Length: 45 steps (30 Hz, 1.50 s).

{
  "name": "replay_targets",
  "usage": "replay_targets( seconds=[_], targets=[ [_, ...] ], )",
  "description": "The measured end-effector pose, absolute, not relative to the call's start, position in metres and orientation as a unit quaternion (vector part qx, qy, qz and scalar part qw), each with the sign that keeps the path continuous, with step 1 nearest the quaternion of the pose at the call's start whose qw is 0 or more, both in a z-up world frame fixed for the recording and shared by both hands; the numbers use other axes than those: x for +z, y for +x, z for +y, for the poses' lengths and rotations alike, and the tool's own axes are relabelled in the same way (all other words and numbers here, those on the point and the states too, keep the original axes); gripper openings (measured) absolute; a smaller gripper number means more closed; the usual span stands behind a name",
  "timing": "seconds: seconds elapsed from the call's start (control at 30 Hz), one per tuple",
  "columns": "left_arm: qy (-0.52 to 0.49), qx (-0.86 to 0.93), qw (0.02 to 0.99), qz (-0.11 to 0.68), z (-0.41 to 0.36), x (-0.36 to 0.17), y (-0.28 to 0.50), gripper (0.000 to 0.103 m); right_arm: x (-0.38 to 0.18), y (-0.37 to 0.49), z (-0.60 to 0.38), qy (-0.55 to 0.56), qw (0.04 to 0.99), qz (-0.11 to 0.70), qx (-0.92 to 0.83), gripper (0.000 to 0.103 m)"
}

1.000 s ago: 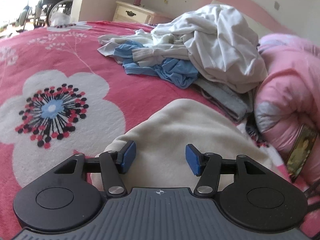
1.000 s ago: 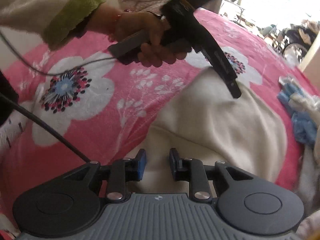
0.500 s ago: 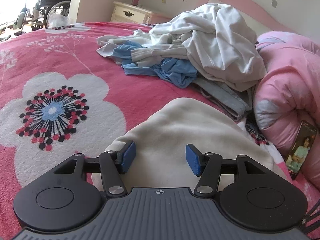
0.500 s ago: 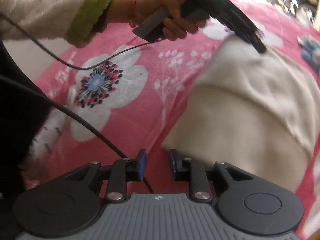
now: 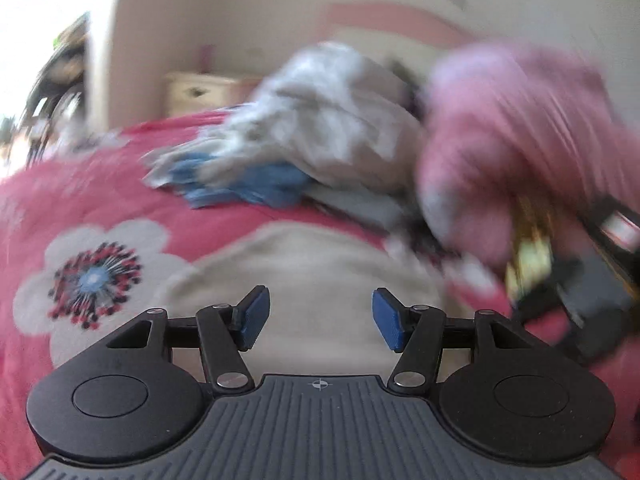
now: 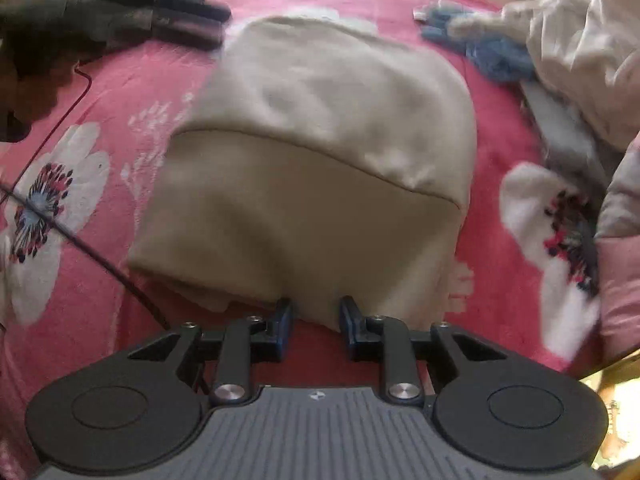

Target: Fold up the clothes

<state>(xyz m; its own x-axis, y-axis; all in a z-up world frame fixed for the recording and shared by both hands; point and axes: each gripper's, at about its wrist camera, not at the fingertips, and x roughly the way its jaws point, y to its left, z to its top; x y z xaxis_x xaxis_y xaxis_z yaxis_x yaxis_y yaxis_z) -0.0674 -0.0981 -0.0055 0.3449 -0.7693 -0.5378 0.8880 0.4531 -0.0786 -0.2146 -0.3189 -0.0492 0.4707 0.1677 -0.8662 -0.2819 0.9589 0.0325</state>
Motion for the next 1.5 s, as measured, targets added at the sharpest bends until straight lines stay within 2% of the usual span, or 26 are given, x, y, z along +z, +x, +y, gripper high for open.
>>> replay_targets(
  seconds=[0.13,0.27,0.37,0.53,0.63,0.73,0.83,0.93,1.03,1.07,1.17,1.27,1.33,1.43,1.5],
  targets=[
    [0.184,-0.536,0.796,0.212,-0.106,-0.012,-0.103,0.057,-0.011,-0.210,-0.327,-0.035,0.888,0.446,0.104,0.026],
    [0.195,-0.544,0.786,0.218,-0.115,-0.018,-0.103,0.057,0.022,-0.195,-0.340,0.014,0.918,0.385,0.089,0.027],
    [0.211,-0.551,0.768,0.249,-0.125,-0.032,-0.103,0.057,0.009,-0.181,-0.340,0.024,0.920,0.383,0.079,0.027],
    [0.232,-0.536,0.775,0.241,-0.127,-0.054,-0.121,0.057,-0.067,-0.166,-0.351,0.012,0.883,0.467,0.051,0.027],
    [0.234,-0.535,0.774,0.246,-0.129,-0.056,-0.122,0.057,-0.045,-0.159,-0.367,0.054,0.872,0.486,0.030,0.025],
    [0.231,-0.542,0.768,0.252,-0.127,-0.042,-0.117,0.057,-0.003,-0.152,-0.373,0.060,0.896,0.440,0.034,0.026],
    [0.204,-0.539,0.780,0.244,-0.122,-0.024,-0.106,0.057,0.015,-0.137,-0.368,0.036,0.914,0.403,0.041,0.026],
    [0.188,-0.524,0.795,0.239,-0.124,-0.018,-0.094,0.057,-0.001,-0.115,-0.362,0.018,0.917,0.396,0.051,0.026],
    [0.188,-0.506,0.791,0.289,-0.134,-0.048,-0.084,0.056,-0.049,-0.105,-0.357,0.001,0.885,0.461,0.058,0.026],
    [0.186,-0.499,0.797,0.284,-0.131,-0.057,-0.089,0.056,-0.058,-0.104,-0.355,-0.005,0.877,0.477,0.061,0.026],
    [0.195,-0.501,0.800,0.265,-0.125,-0.054,-0.098,0.056,-0.034,-0.101,-0.354,-0.012,0.883,0.466,0.058,0.026],
    [0.155,-0.506,0.801,0.281,-0.115,-0.033,-0.077,0.056,-0.001,-0.092,-0.360,0.018,0.908,0.414,0.066,0.026],
    [0.138,-0.492,0.818,0.263,-0.111,-0.021,-0.061,0.057,0.007,-0.079,-0.363,0.018,0.923,0.380,0.060,0.026],
    [0.130,-0.440,0.851,0.257,-0.117,-0.020,-0.027,0.057,-0.010,-0.055,-0.366,0.025,0.931,0.362,0.048,0.026],
    [0.124,-0.395,0.866,0.281,-0.122,-0.035,0.000,0.056,-0.043,-0.037,-0.371,0.042,0.914,0.400,0.052,0.028]
  ],
)
